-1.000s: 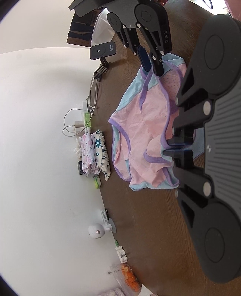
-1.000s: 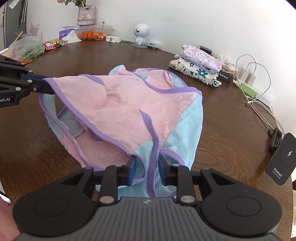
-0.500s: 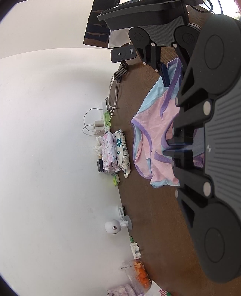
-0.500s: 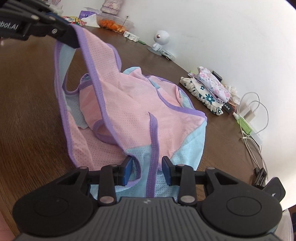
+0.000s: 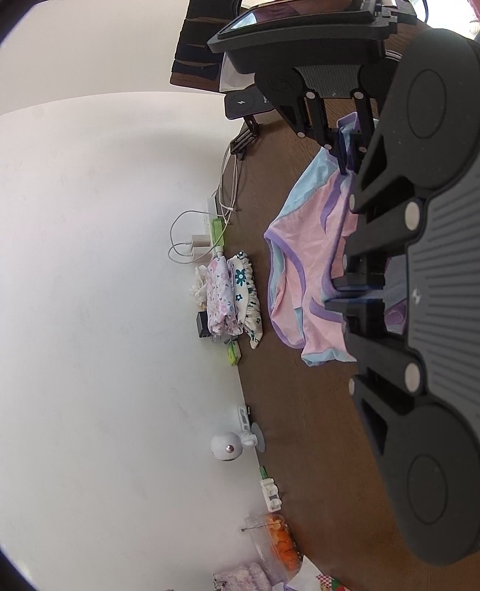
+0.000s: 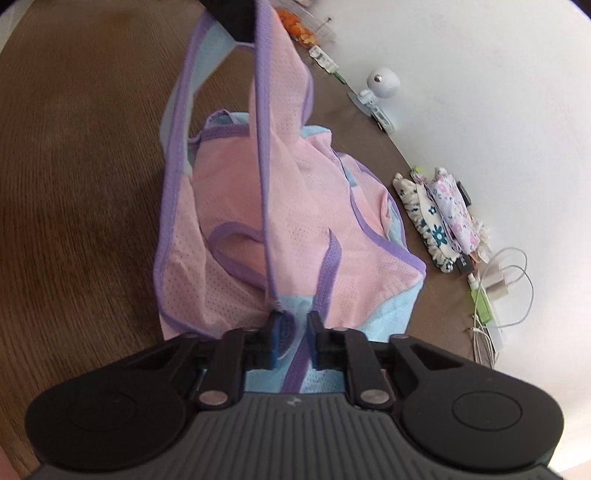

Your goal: Fold clothes

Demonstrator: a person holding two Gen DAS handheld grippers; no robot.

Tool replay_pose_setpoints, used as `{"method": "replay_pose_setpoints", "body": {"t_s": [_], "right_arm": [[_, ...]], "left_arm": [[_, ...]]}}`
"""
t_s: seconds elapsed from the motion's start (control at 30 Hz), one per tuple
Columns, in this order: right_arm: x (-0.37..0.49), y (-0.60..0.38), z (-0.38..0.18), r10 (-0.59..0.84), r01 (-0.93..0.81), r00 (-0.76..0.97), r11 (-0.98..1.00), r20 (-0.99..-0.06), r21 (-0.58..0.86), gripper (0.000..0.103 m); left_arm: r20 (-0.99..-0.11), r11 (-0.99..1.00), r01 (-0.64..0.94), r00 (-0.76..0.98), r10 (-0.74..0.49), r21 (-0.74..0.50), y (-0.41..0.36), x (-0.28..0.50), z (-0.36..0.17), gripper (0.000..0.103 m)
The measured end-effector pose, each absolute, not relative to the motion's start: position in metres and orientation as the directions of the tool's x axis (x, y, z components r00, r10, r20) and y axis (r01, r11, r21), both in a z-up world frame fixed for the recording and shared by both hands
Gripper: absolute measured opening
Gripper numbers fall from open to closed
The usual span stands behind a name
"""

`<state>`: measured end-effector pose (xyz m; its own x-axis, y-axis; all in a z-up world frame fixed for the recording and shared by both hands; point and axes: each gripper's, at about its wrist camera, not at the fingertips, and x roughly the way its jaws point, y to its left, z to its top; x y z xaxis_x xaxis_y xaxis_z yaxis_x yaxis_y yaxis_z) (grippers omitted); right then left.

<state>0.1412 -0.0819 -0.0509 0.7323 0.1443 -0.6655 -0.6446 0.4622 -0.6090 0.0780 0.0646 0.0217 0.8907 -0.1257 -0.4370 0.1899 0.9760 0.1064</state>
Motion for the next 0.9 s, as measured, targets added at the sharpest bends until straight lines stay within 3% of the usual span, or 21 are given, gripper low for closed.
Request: {"method": "replay_pose_setpoints", "body": {"t_s": [0.1, 0.37, 0.5, 0.7, 0.9], "right_arm": [[0.144, -0.095, -0.040, 0.168, -0.628, 0.728, 0.551, -0.665, -0.549, 0.002], [0.143, -0.146, 0.004, 0.278, -0.583, 0.698, 0.755, -0.660, -0.299, 0.002], [0.130, -0.161, 0.020, 0.313, -0.570, 0.705, 0.784, -0.637, -0.245, 0.001], [0.116, -0.169, 0.026, 0.321, -0.589, 0.665, 0.780, -0.674, -0.210, 0.001], [0.095, -0.176, 0.029, 0.337, -0.615, 0.624, 0.769, -0.705, -0.177, 0.001]], "left_arm": [[-0.463, 0.977, 0.180, 0.880, -0.108, 0.115, 0.068, 0.080, 0.014, 0.003], [-0.529, 0.975, 0.189, 0.843, -0.098, 0.120, 0.069, 0.078, -0.005, 0.002], [-0.536, 0.972, 0.204, 0.837, -0.110, 0.119, 0.063, 0.070, -0.006, 0.002], [-0.514, 0.967, 0.220, 0.849, -0.123, 0.132, 0.057, 0.052, 0.007, 0.002], [-0.559, 0.958, 0.255, 0.817, -0.140, 0.132, 0.050, 0.024, 0.008, 0.002]]}}
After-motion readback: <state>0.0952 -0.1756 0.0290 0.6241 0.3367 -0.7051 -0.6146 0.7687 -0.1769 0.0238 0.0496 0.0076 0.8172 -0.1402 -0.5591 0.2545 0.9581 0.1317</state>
